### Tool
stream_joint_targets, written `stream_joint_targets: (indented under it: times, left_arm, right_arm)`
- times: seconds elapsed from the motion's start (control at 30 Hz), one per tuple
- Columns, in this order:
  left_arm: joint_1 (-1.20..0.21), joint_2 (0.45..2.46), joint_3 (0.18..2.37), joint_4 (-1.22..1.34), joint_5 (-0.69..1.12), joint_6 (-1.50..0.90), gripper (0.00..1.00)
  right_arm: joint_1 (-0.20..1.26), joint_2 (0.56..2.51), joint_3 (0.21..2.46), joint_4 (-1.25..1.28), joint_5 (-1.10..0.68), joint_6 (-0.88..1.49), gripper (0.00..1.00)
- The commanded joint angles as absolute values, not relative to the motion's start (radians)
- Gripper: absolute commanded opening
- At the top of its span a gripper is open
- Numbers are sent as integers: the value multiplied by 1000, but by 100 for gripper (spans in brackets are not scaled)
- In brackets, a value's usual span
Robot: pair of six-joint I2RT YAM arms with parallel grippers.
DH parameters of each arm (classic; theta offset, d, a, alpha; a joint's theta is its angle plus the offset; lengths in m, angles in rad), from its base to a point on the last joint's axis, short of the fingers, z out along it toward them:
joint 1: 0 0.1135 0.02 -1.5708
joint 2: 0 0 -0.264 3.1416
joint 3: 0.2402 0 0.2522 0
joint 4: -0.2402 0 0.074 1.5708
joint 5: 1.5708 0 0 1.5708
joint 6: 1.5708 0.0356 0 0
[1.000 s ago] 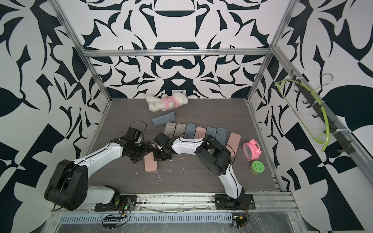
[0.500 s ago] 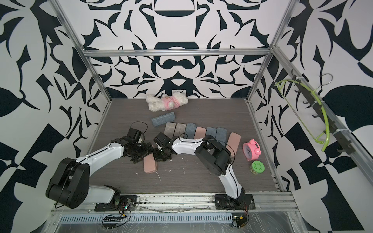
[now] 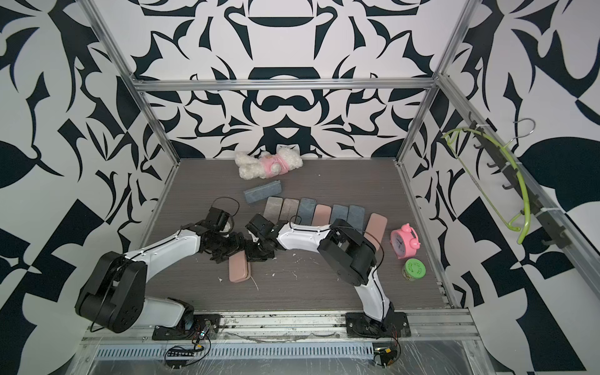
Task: Close the glasses case
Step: Close the glasses case at the center of the board.
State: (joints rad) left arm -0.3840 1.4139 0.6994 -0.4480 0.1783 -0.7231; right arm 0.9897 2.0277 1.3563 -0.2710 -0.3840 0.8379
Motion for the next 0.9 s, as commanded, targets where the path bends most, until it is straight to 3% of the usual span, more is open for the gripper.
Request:
stream_joint_targets:
  times: [0.0, 0.7, 0.87]
  left_arm:
    - [-391, 1440, 693, -489, 186, -700, 75]
    - [-390, 1441, 705, -541, 129, -634, 73]
    - [-391, 1421, 704, -531, 153, -635, 89]
  right_arm:
    - [1000, 1971, 1363, -215, -427, 836, 20]
    - [942, 1853, 1242, -197, -446, 846, 24]
    - [921, 1820, 1202, -212, -434, 837, 24]
